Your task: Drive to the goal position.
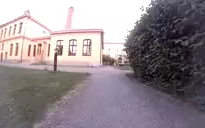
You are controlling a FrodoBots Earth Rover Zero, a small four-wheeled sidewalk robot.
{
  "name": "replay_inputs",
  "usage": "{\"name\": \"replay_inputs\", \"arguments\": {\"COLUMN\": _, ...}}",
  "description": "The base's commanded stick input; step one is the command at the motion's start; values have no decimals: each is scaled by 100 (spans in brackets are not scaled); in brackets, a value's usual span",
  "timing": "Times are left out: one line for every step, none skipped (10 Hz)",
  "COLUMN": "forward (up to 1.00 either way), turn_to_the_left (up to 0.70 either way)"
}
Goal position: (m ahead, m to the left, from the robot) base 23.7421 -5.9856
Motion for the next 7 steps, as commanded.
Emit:
{"name": "replay_inputs", "arguments": {"forward": 50, "turn_to_the_left": -1}}
{"name": "replay_inputs", "arguments": {"forward": 50, "turn_to_the_left": -1}}
{"name": "replay_inputs", "arguments": {"forward": 50, "turn_to_the_left": -1}}
{"name": "replay_inputs", "arguments": {"forward": 50, "turn_to_the_left": -1}}
{"name": "replay_inputs", "arguments": {"forward": 50, "turn_to_the_left": -1}}
{"name": "replay_inputs", "arguments": {"forward": 50, "turn_to_the_left": -1}}
{"name": "replay_inputs", "arguments": {"forward": 50, "turn_to_the_left": -1}}
